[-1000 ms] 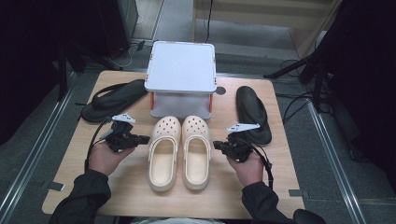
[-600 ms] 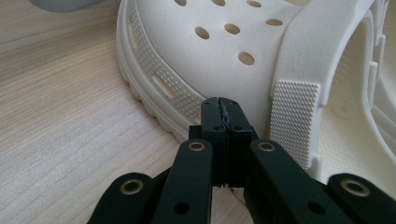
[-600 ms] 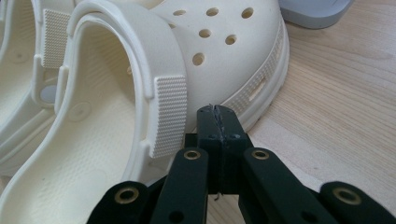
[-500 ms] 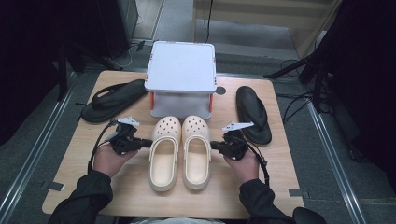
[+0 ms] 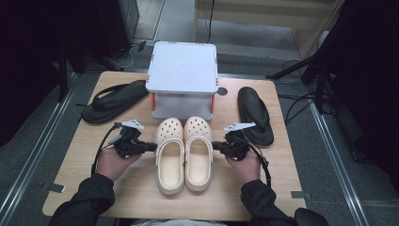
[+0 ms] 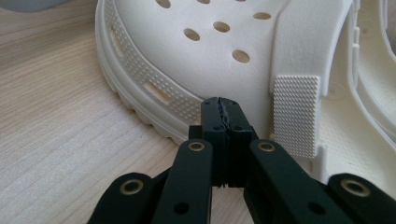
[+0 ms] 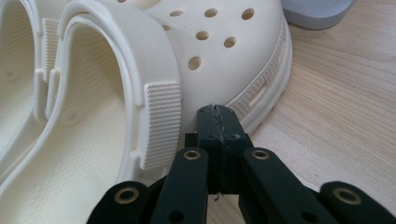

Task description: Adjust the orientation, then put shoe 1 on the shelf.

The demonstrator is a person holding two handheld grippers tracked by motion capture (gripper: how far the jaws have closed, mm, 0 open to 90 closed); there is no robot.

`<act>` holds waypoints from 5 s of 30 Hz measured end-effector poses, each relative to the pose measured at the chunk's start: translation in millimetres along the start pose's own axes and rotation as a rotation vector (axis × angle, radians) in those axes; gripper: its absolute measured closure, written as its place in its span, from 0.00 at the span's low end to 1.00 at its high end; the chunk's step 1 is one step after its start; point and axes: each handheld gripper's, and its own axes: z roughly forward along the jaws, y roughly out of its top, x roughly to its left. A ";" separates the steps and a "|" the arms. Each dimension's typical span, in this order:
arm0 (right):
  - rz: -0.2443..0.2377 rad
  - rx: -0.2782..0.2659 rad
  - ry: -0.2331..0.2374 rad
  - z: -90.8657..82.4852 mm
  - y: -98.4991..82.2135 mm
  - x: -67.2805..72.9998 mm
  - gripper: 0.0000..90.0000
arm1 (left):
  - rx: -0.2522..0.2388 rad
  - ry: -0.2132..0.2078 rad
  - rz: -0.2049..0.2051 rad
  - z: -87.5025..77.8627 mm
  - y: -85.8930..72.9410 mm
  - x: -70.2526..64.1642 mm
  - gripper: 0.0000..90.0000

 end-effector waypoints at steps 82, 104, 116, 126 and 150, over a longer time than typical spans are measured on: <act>-0.007 -0.064 0.045 -22.3 -12.3 79.3 0.66 | -0.117 0.037 0.067 -58.3 164.6 69.8 1.00; 0.037 -0.061 0.023 7.2 -1.4 95.9 0.55 | -0.138 0.015 0.043 -55.5 162.4 79.5 1.00; 0.054 -0.067 -0.067 27.1 9.7 101.9 0.46 | -0.137 0.038 0.061 -54.6 163.4 76.6 1.00; 0.104 -0.074 -0.088 42.4 14.7 98.2 0.52 | -0.137 0.043 0.063 -54.2 163.7 75.8 1.00; 0.139 -0.100 -0.112 36.4 16.7 93.1 0.74 | -0.141 0.039 0.059 -53.8 163.7 76.6 1.00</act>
